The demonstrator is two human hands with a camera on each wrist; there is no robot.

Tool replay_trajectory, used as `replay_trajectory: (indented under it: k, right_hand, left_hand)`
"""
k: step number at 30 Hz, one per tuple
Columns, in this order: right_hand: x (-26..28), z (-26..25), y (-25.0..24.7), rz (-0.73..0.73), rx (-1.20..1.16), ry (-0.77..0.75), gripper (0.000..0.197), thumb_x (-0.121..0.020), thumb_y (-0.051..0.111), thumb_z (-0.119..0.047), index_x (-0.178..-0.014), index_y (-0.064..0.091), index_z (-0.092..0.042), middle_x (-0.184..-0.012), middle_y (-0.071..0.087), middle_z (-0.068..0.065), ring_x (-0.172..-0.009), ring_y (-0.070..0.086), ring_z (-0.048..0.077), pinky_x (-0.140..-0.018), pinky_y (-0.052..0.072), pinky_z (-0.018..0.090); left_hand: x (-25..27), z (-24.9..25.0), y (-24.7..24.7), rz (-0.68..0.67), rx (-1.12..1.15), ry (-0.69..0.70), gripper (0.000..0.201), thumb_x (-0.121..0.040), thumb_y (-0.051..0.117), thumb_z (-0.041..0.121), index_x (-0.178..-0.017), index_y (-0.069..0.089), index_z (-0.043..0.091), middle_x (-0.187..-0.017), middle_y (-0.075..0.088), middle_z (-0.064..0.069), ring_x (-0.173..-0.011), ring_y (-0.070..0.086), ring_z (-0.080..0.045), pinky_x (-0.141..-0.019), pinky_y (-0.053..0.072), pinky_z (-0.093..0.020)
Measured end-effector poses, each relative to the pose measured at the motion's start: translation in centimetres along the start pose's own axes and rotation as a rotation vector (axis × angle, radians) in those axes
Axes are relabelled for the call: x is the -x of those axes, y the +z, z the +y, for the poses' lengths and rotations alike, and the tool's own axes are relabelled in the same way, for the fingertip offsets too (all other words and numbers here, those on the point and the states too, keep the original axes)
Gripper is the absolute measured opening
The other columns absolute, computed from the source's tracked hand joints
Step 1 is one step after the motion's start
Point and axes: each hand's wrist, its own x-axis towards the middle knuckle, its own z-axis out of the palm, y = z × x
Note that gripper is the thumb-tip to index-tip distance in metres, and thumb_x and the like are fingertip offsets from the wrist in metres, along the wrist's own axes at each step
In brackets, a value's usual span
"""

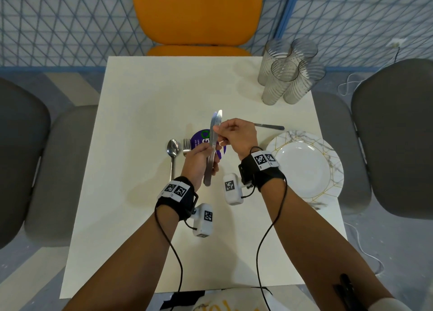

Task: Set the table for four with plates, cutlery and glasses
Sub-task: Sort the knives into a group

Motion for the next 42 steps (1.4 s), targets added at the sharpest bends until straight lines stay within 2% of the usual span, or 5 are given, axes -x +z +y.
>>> replay_trajectory:
  k: [8, 15, 25, 35, 42]
  right_hand:
    - [-2.8, -0.2, -2.4, 0.044, 0.109, 0.039, 0.015, -0.093, 0.066, -0.019, -0.097, 0.071, -0.006, -0.08, 0.076, 0.009, -0.061, 0.064, 0.014, -0.06, 0.052, 0.028]
    - [-8.4, 0.4, -5.3, 0.018, 0.835, 0.022, 0.039, -0.088, 0.057, -0.005, -0.123, 0.067, -0.017, -0.128, 0.064, 0.005, -0.121, 0.058, 0.025, -0.105, 0.047, 0.033]
    - [-12.2, 2.3, -4.3, -0.082, 1.299, -0.064, 0.026, -0.09, 0.063, -0.007, -0.116, 0.066, -0.006, -0.122, 0.06, 0.013, -0.117, 0.056, 0.029, -0.097, 0.052, 0.037]
    - [-12.4, 1.4, -3.3, -0.145, 1.133, -0.125, 0.016, -0.091, 0.066, -0.016, -0.1, 0.07, -0.004, -0.105, 0.07, 0.014, -0.102, 0.064, 0.03, -0.086, 0.056, 0.038]
    - [-9.5, -3.7, -2.3, 0.073, 0.56, -0.333, 0.005, -0.086, 0.073, -0.016, -0.09, 0.07, -0.013, -0.08, 0.069, -0.002, -0.076, 0.066, 0.018, -0.079, 0.054, 0.029]
  left_hand:
    - [-1.9, 0.1, 0.3, 0.103, 0.039, -0.105, 0.027, -0.107, 0.044, 0.018, -0.106, 0.068, 0.005, -0.066, 0.056, -0.002, -0.046, 0.041, -0.014, -0.047, 0.028, -0.026]
    - [-2.9, 0.5, 0.8, 0.06, 0.083, -0.141, 0.028, -0.105, 0.041, 0.014, -0.105, 0.067, 0.005, -0.07, 0.058, -0.004, -0.055, 0.047, -0.017, -0.053, 0.033, -0.029]
    - [-4.5, 1.4, 1.5, 0.024, 0.082, -0.153, 0.035, -0.107, 0.031, 0.009, -0.099, 0.065, 0.003, -0.069, 0.061, -0.006, -0.052, 0.047, -0.02, -0.05, 0.033, -0.03]
    - [-5.0, 1.5, 0.3, 0.077, 0.031, -0.129, 0.028, -0.107, 0.042, 0.013, -0.105, 0.066, 0.001, -0.074, 0.059, -0.009, -0.052, 0.048, -0.02, -0.052, 0.036, -0.031]
    - [-4.7, 2.8, 0.0, 0.16, -0.055, -0.026, 0.028, -0.106, 0.043, 0.007, -0.096, 0.068, 0.006, -0.075, 0.063, -0.009, -0.059, 0.056, -0.025, -0.057, 0.049, -0.033]
